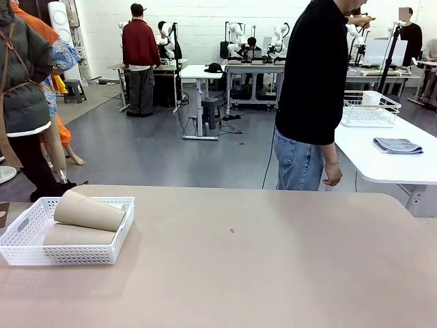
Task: Clean and organize the cups into the basket.
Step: Move the Organizing basket back to the left side of the table.
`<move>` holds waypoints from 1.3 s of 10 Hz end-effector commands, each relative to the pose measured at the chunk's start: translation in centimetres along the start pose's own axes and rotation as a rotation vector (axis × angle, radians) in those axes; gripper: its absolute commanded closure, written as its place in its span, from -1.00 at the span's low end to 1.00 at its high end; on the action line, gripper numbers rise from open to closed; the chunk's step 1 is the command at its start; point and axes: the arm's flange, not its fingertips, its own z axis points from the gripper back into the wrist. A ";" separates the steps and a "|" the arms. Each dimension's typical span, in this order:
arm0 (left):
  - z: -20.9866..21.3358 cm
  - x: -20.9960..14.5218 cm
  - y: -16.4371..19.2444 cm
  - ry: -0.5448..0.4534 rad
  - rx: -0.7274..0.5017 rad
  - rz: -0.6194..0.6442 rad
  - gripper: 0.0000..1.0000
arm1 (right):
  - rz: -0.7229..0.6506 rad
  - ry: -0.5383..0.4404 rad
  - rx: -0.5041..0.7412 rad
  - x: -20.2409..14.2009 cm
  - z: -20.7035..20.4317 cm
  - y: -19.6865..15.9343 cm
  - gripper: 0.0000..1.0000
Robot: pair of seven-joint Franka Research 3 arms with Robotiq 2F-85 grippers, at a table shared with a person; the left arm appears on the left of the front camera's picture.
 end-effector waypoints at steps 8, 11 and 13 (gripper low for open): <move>3.2 -0.6 0.8 -0.085 -0.025 -0.092 -1.00 | 0.004 0.000 -0.009 0.2 -0.2 0.0 -1.00; 3.2 -0.6 0.8 -0.085 -0.025 -0.092 -1.00 | 0.004 0.000 -0.009 0.2 -0.2 0.0 -1.00; 3.2 -0.6 0.8 -0.085 -0.025 -0.092 -1.00 | 0.004 0.000 -0.009 0.2 -0.2 0.0 -1.00</move>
